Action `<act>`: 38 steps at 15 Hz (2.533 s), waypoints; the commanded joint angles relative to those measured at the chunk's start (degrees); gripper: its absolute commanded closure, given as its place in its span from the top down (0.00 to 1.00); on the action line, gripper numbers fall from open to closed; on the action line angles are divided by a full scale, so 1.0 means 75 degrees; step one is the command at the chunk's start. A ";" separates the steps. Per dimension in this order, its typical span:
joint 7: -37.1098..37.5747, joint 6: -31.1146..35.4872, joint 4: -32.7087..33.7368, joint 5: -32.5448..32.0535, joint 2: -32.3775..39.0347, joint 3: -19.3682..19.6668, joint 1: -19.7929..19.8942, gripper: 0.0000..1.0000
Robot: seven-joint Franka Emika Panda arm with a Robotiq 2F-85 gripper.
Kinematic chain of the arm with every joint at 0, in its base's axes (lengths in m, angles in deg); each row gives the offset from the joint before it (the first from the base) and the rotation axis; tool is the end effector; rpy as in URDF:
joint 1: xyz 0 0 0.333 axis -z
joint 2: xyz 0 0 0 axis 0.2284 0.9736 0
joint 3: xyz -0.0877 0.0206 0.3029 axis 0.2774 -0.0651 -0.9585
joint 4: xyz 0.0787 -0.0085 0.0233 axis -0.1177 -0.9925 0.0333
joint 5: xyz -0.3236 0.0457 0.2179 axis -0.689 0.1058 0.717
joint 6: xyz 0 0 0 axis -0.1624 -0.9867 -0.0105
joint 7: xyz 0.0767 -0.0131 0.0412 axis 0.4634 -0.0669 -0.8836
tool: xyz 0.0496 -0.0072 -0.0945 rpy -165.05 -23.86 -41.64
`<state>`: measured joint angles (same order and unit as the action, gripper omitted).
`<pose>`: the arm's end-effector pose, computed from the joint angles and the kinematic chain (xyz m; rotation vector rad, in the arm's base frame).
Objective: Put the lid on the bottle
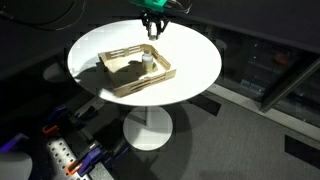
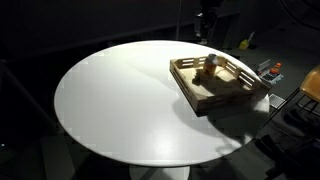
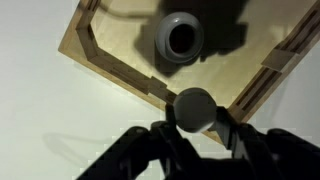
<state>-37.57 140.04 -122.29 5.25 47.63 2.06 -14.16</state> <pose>0.6757 0.0613 0.2955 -3.0559 -0.3387 0.0457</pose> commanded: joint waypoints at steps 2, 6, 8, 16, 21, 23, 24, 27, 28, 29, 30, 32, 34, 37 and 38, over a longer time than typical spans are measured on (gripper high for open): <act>-0.0391 -0.0286 -0.0641 0.0225 -0.0495 -0.0057 0.0199 0.23; -0.0324 -0.0181 -0.0916 0.0130 -0.0521 -0.0007 0.0163 0.24; -0.0306 -0.0166 -0.1025 0.0101 -0.0516 0.0003 0.0147 0.25; -0.0201 -0.0164 -0.1275 -0.0041 -0.0587 0.0070 0.0087 0.24; -0.0183 -0.0034 -0.1375 -0.0142 -0.0629 0.0121 0.0063 0.25; -0.0180 0.0037 -0.1398 -0.0179 -0.0625 0.0131 0.0046 0.26; -0.0185 0.0078 -0.1409 -0.0197 -0.0619 0.0131 0.0040 0.26; -0.0233 0.0324 -0.1456 -0.0242 -0.0589 0.0106 0.0033 0.29; -0.0247 0.0394 -0.1475 -0.0248 -0.0589 0.0098 0.0032 0.29; -0.0251 0.0453 -0.1487 -0.0262 -0.0590 0.0095 0.0026 0.29; -0.0256 0.0508 -0.1500 -0.0257 -0.0587 0.0090 0.0025 0.29; -0.0257 0.0577 -0.1534 -0.0263 -0.0585 0.0091 0.0017 0.29; -0.0257 0.0605 -0.1578 -0.0272 -0.0607 0.0094 0.0011 0.29; -0.0269 0.0628 -0.1624 -0.0275 -0.0626 0.0095 0.0018 0.29; -0.0268 0.0620 -0.1619 -0.0263 -0.0615 0.0091 0.0021 0.29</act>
<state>-38.55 143.90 -132.52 4.00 44.78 2.58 -13.98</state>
